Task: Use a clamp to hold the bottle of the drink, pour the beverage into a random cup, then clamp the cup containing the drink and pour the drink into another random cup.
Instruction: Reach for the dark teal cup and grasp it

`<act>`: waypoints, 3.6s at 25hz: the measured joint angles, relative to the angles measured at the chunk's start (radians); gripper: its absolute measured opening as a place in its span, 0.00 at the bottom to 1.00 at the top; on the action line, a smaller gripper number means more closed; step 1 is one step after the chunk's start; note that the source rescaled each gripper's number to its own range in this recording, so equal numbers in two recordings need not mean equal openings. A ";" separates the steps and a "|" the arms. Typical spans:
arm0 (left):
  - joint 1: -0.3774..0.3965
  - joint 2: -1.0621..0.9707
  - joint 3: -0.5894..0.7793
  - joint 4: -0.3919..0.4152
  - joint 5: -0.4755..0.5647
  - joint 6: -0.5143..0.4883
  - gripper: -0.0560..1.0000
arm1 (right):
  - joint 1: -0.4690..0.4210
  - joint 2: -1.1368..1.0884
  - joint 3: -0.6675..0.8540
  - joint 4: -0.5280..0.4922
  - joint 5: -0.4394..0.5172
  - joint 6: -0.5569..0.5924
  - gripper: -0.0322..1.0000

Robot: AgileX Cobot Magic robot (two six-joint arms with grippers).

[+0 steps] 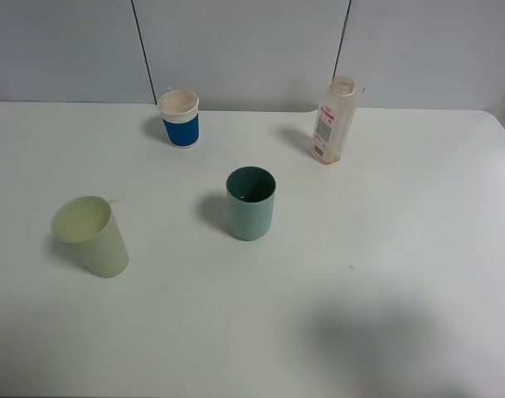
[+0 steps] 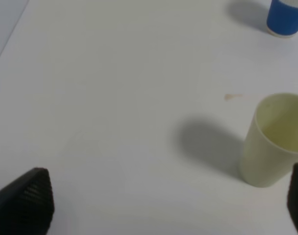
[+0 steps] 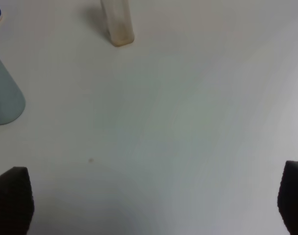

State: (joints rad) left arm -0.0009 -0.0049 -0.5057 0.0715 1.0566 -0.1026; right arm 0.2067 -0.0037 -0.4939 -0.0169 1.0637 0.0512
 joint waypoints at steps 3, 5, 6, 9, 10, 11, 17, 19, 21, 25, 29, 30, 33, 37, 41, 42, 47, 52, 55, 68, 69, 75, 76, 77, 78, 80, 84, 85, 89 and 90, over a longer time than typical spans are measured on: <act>0.000 0.000 0.000 0.000 0.000 0.000 0.89 | 0.000 0.000 0.000 0.000 0.000 0.000 1.00; 0.000 0.000 0.000 0.000 0.000 0.000 0.89 | 0.000 0.000 0.000 0.000 0.000 0.000 1.00; 0.000 0.000 0.000 0.000 0.000 0.000 0.89 | 0.000 0.000 0.000 0.000 0.000 0.000 1.00; 0.000 0.000 0.000 0.000 0.000 0.000 0.89 | 0.000 0.000 0.000 0.000 0.000 0.000 1.00; 0.000 0.000 0.000 0.000 0.000 0.000 0.89 | -0.001 0.000 0.000 0.000 0.000 0.000 1.00; 0.000 0.000 0.000 0.000 0.000 0.000 0.89 | -0.006 0.000 0.000 0.000 0.000 0.000 1.00; 0.000 0.000 0.000 0.000 0.000 0.000 0.89 | -0.114 0.000 0.000 0.000 0.000 0.000 1.00; 0.000 0.000 0.000 0.000 0.000 0.000 0.89 | -0.150 0.000 0.000 0.000 0.000 0.000 1.00; 0.000 0.000 0.000 0.000 0.000 0.000 0.89 | -0.186 0.000 0.000 0.000 0.000 0.000 1.00; 0.000 0.000 0.000 0.000 0.000 0.000 0.89 | -0.240 0.000 0.000 0.000 0.000 0.000 1.00; 0.000 0.000 0.000 0.000 0.000 0.000 0.89 | -0.246 0.000 0.000 0.000 0.000 0.000 1.00; 0.000 0.000 0.000 0.000 0.000 0.000 0.89 | -0.246 0.000 0.000 0.000 0.000 0.000 1.00; 0.000 0.000 0.000 0.000 0.000 0.000 0.89 | -0.246 0.000 0.000 0.000 0.000 0.000 1.00; 0.000 0.000 0.000 0.000 0.000 0.000 0.89 | -0.246 0.000 0.000 0.000 0.000 0.000 1.00; 0.000 0.000 0.000 0.000 0.000 0.000 0.89 | -0.246 0.000 0.000 0.000 0.000 0.000 1.00; 0.000 0.000 0.000 0.000 0.000 0.000 0.89 | -0.246 0.000 0.000 0.000 0.000 0.000 1.00; 0.001 0.000 0.000 0.000 0.000 0.000 0.89 | -0.246 0.000 0.000 0.000 0.000 0.000 1.00; 0.000 0.000 0.000 0.000 0.000 0.000 0.89 | -0.246 0.000 0.000 0.000 0.000 0.000 1.00; 0.000 0.000 0.000 0.000 0.000 0.000 0.89 | -0.246 0.000 0.000 0.000 0.000 0.000 1.00; 0.000 0.000 0.000 0.006 0.000 -0.005 0.89 | -0.246 0.000 0.000 0.000 0.000 0.000 1.00; 0.000 0.000 0.000 0.013 0.000 -0.012 0.89 | -0.246 0.000 0.000 0.000 0.000 0.000 1.00; 0.000 0.000 0.000 0.024 0.000 -0.015 0.89 | -0.246 0.000 0.000 0.000 0.000 0.000 1.00; 0.000 0.000 0.000 0.025 0.000 -0.015 0.89 | -0.246 0.000 0.000 0.000 0.000 0.000 1.00; 0.000 0.000 0.000 0.025 0.000 -0.015 0.89 | -0.246 0.000 0.000 0.000 0.000 0.000 1.00; 0.000 0.000 0.000 0.028 0.000 -0.015 0.92 | -0.246 0.000 0.000 0.000 0.000 0.000 1.00; 0.000 0.000 -0.001 0.030 -0.001 -0.015 0.95 | -0.246 0.000 0.000 0.000 0.000 0.000 1.00; 0.000 0.005 -0.021 0.031 -0.081 -0.015 0.97 | -0.246 0.000 0.000 0.000 0.000 0.000 1.00; 0.000 0.020 -0.025 0.027 -0.139 -0.015 0.97 | -0.246 0.000 0.000 0.000 0.000 0.000 1.00; 0.000 0.176 -0.025 -0.047 -0.336 0.000 0.97 | -0.246 0.000 0.000 0.000 0.000 0.000 1.00; 0.001 0.218 -0.025 -0.072 -0.371 0.019 0.97 | -0.246 0.000 0.000 0.000 0.000 0.000 1.00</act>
State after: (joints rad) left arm 0.0000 0.2128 -0.5303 0.0000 0.6857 -0.0840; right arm -0.0393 -0.0037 -0.4939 -0.0169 1.0637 0.0512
